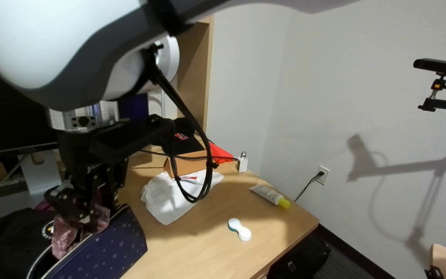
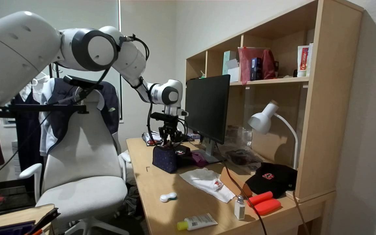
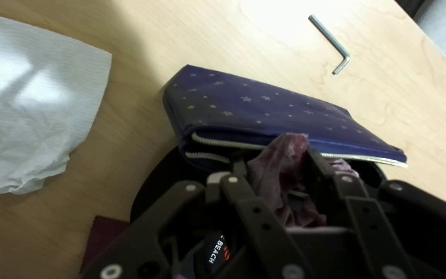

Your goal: Take the hair ribbon out of the purse

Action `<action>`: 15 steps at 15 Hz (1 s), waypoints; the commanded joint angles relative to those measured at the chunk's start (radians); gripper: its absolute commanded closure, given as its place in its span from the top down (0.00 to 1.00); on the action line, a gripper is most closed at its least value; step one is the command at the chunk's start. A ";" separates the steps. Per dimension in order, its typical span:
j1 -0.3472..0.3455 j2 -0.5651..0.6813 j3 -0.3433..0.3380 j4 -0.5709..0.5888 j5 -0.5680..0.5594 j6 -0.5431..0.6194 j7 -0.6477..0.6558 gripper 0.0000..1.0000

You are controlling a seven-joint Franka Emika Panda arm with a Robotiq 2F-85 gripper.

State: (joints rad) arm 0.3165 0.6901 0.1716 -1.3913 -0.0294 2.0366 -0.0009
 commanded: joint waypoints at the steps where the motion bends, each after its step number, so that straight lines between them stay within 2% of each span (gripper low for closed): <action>1: -0.016 0.029 0.018 0.055 0.023 -0.042 -0.038 0.13; 6: -0.017 -0.001 0.014 0.036 0.020 -0.023 -0.026 0.05; 8: -0.027 -0.039 0.016 0.003 0.027 -0.006 -0.027 0.08; 9: -0.032 -0.079 0.014 -0.037 0.031 0.019 -0.017 0.10; 15: -0.093 -0.286 -0.004 -0.265 0.103 0.191 0.047 0.08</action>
State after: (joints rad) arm 0.2691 0.5434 0.1689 -1.4732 0.0196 2.1312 0.0117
